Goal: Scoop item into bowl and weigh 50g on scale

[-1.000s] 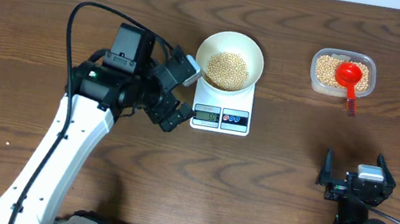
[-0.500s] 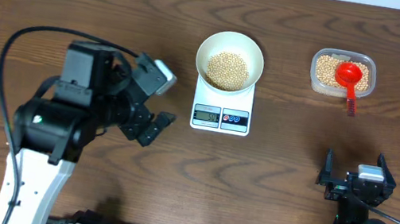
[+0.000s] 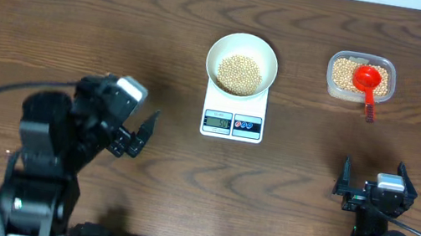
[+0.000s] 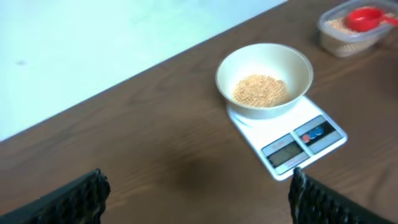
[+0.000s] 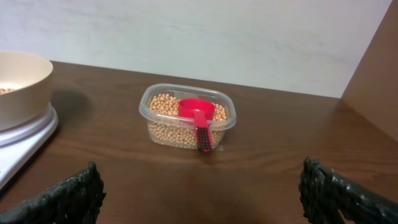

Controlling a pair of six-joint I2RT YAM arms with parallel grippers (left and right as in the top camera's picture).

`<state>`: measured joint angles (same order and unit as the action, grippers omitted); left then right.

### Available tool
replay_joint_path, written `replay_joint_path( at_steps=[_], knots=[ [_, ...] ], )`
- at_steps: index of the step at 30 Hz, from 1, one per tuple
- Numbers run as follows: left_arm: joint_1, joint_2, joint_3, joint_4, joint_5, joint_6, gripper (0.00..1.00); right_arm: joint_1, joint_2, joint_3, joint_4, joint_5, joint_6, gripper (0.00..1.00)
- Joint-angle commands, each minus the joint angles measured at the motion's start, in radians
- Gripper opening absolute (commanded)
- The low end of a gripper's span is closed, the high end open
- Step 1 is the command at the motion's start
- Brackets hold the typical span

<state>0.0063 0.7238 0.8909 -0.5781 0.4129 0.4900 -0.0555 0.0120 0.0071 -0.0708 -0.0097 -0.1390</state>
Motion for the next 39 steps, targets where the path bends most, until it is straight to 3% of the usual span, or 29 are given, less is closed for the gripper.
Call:
replay_joint_path(
  at_steps=[1,5,10,32,39],
  knots=[
    [0.011,-0.121,-0.116,0.132,-0.147,-0.126,0.95,0.005,-0.007,-0.002,-0.004,0.007,0.011,0.99],
    [0.011,-0.218,-0.222,0.278,-0.265,-0.182,0.94,0.005,-0.007,-0.002,-0.004,0.007,0.011,0.99],
    [0.061,-0.343,-0.373,0.418,-0.28,-0.181,0.95,0.005,-0.007,-0.002,-0.004,0.007,0.011,0.99],
    [0.105,-0.702,-0.792,0.498,-0.31,-0.178,0.94,0.005,-0.007,-0.002,-0.004,0.007,0.01,0.99],
    [0.105,-0.723,-0.859,0.497,-0.31,-0.178,0.95,0.005,-0.007,-0.002,-0.004,0.007,0.011,0.99]
  ],
)
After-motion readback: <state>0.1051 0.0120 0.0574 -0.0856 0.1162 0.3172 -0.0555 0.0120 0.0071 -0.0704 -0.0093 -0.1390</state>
